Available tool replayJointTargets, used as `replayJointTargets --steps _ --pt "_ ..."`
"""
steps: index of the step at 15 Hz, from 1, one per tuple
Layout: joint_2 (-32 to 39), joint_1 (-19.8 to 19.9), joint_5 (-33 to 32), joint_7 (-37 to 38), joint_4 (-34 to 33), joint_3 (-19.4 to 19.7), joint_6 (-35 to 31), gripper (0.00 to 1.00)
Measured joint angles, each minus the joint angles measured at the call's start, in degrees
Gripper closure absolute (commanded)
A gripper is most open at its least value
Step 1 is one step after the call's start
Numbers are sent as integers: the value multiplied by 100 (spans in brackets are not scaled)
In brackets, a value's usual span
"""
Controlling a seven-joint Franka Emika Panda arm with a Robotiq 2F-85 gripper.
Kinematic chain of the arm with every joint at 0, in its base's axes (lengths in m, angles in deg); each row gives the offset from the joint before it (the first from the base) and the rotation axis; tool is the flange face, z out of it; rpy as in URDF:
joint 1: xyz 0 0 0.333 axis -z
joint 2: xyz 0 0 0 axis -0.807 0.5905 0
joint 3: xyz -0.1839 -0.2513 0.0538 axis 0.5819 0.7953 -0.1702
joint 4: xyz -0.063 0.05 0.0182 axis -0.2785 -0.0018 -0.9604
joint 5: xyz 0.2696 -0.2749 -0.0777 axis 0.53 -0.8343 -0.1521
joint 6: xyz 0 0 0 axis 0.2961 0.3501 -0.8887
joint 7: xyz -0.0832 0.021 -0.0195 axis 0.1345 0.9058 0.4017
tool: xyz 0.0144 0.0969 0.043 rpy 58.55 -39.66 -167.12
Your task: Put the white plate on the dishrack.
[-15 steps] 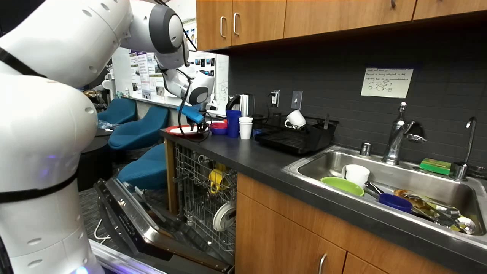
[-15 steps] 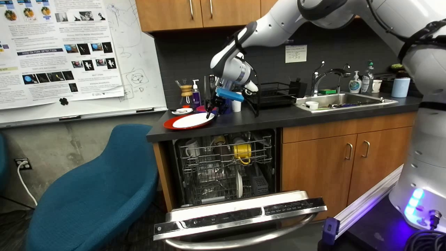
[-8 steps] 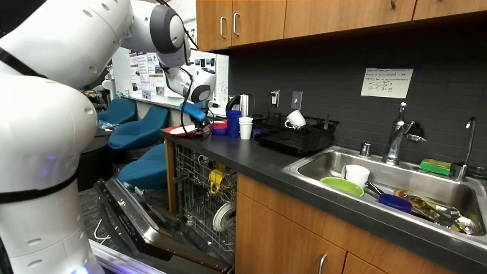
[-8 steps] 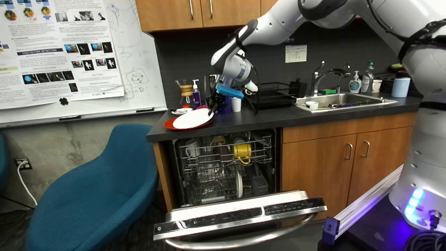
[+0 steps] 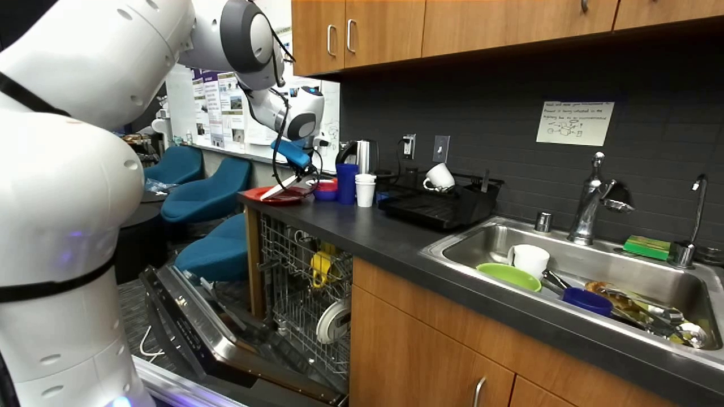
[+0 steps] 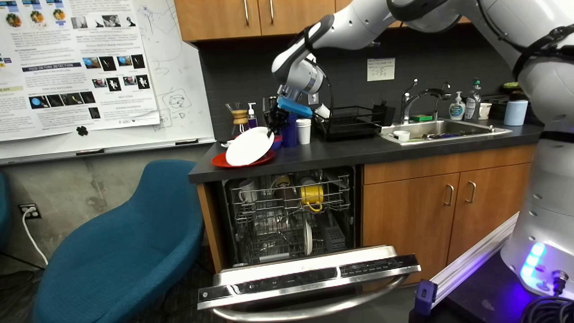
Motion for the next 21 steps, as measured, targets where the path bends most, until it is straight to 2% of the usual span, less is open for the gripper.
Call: replayJointTargets --steps 3,8,11,15,21 --pt "-187 44 176 -48 -27 -106 -45 99" --pt "-650 327 1158 -537 -145 -654 -162 99" --pt "-808 373 1360 -941 -163 -704 -395 99" --pt "-913 347 1022 -1178 -17 -411 -1129 99" --pt "-2160 631 538 -1403 1344 340 -2303 99"
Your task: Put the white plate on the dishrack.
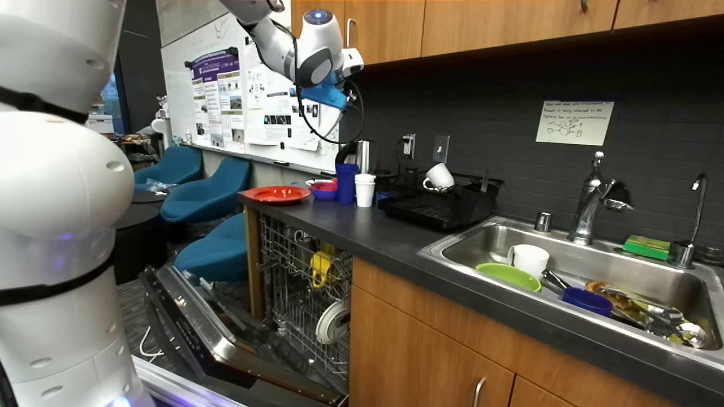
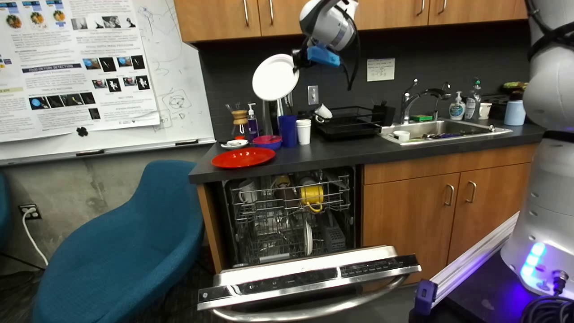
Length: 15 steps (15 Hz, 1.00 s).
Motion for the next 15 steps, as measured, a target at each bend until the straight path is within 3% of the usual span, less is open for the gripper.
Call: replayJointTargets --steps 5,10,15 --pt "-985 -75 -649 216 1112 508 -691 99" --pt "-1356 -175 -2150 1165 1838 1094 -1296 99" --pt "-1350 -298 -3760 2141 1941 1954 -1565 99"
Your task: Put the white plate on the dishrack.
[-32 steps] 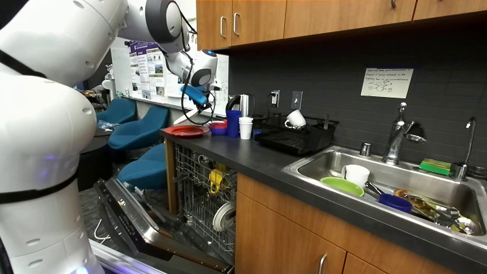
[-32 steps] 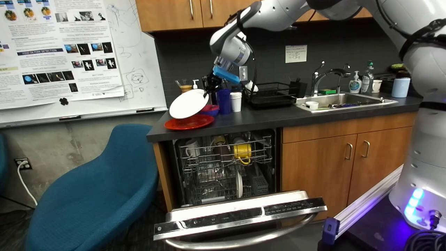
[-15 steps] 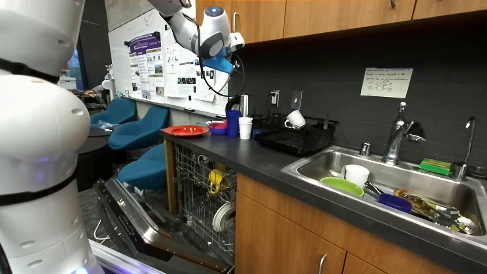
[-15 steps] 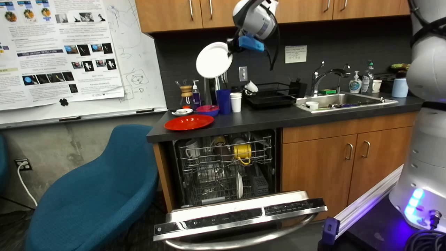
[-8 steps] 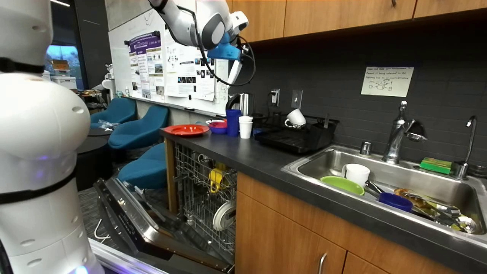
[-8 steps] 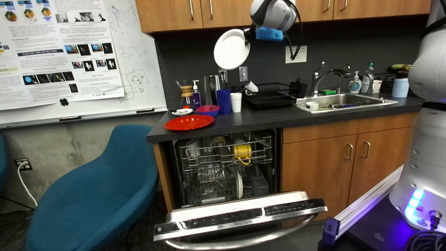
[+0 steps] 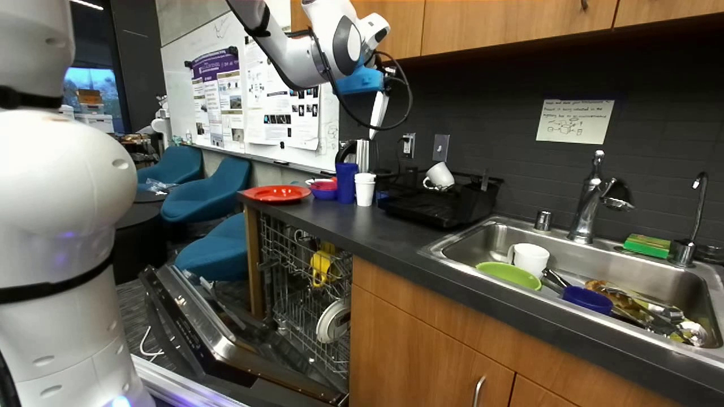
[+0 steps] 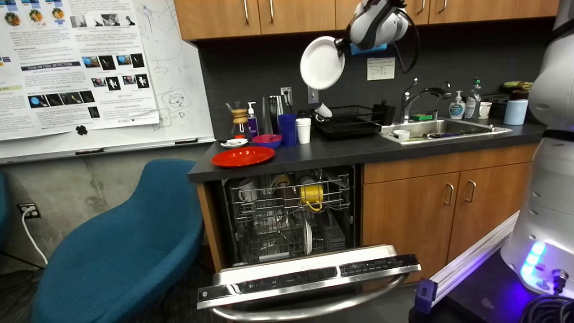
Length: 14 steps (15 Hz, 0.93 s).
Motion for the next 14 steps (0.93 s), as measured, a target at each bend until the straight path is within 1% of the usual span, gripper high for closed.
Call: replayJointTargets --steps 3,7,9,14 --pt "12 -192 -867 583 -128 496 0 99" --pt "64 -577 -2007 1527 -453 1024 41 99" --pt "137 -811 -2669 2091 -694 1283 98 99" --pt "466 -1473 -4566 3747 -1420 1966 414 99"
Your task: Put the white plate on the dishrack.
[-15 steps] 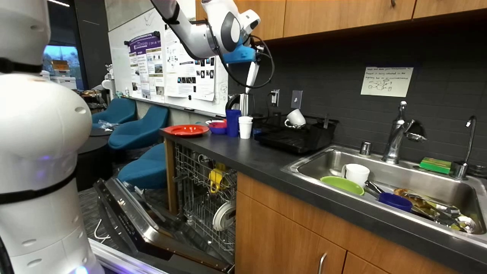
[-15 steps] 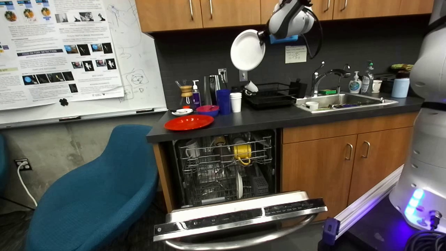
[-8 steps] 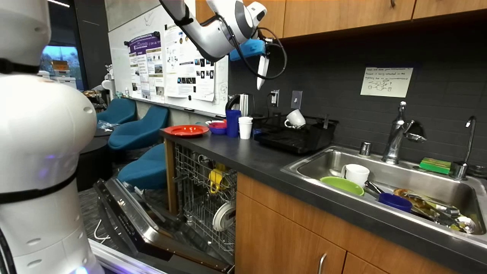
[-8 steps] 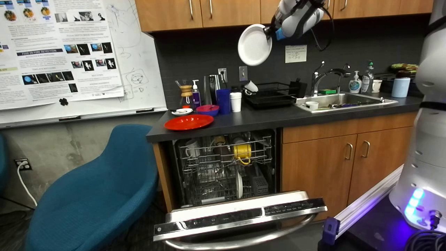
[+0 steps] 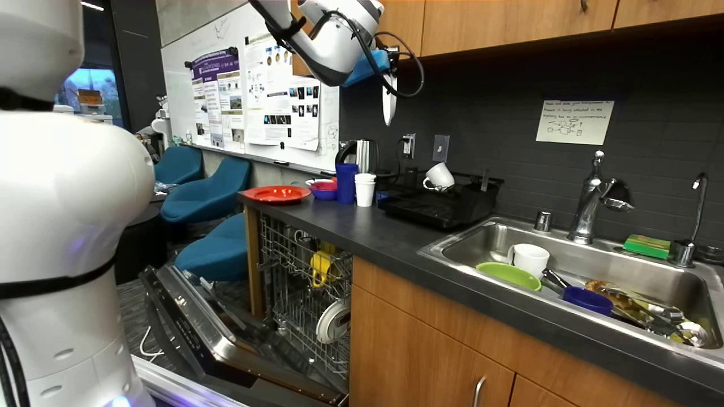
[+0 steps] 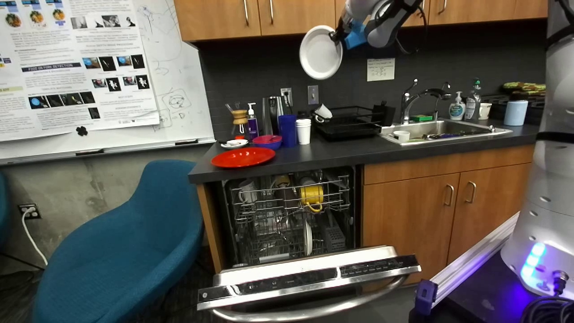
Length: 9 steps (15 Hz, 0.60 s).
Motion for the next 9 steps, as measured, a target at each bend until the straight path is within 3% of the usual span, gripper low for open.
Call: replayJointTargets --steps 9 --pt "332 -657 -2403 2198 -248 335 939 99"
